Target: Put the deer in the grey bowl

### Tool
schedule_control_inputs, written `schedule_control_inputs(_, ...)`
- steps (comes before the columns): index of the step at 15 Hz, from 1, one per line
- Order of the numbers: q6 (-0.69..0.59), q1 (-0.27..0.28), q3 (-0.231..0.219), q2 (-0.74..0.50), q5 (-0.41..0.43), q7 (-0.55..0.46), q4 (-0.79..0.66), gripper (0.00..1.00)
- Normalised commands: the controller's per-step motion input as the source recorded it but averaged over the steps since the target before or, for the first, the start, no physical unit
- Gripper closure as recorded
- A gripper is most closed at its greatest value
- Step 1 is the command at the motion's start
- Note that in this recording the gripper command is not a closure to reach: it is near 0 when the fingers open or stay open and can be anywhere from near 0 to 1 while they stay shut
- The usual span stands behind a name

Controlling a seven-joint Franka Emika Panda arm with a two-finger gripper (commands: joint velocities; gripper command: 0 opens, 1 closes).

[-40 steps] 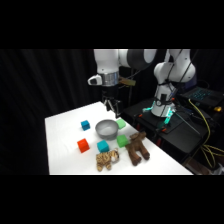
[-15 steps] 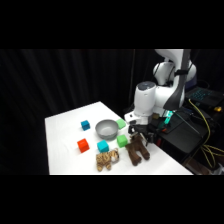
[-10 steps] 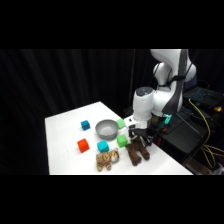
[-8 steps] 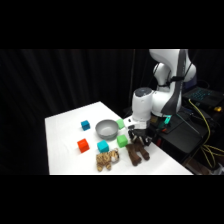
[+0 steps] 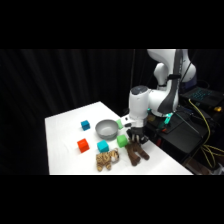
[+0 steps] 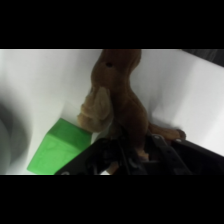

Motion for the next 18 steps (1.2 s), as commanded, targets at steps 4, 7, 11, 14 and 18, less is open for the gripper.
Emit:
schedule_control_inputs(4,-0.58,-0.219,0.183,-0.7,0.369,-0.36,-0.06,0.67)
schedule_control_inputs(7,-0.65,0.028,-0.152,-0.86,0.193,-0.24,-0.09,0.67)
schedule_control_inputs(11,-0.45,0.036,-0.327,-0.61,-0.199,-0.04,-0.02,0.67)
schedule_control_inputs(14,-0.24,-0.109,-0.297,-0.28,-0.354,0.04,0.12,0.67)
schedule_control_inputs(18,-0.05,-0.115,-0.159,0.09,-0.286,0.15,0.24,0.66)
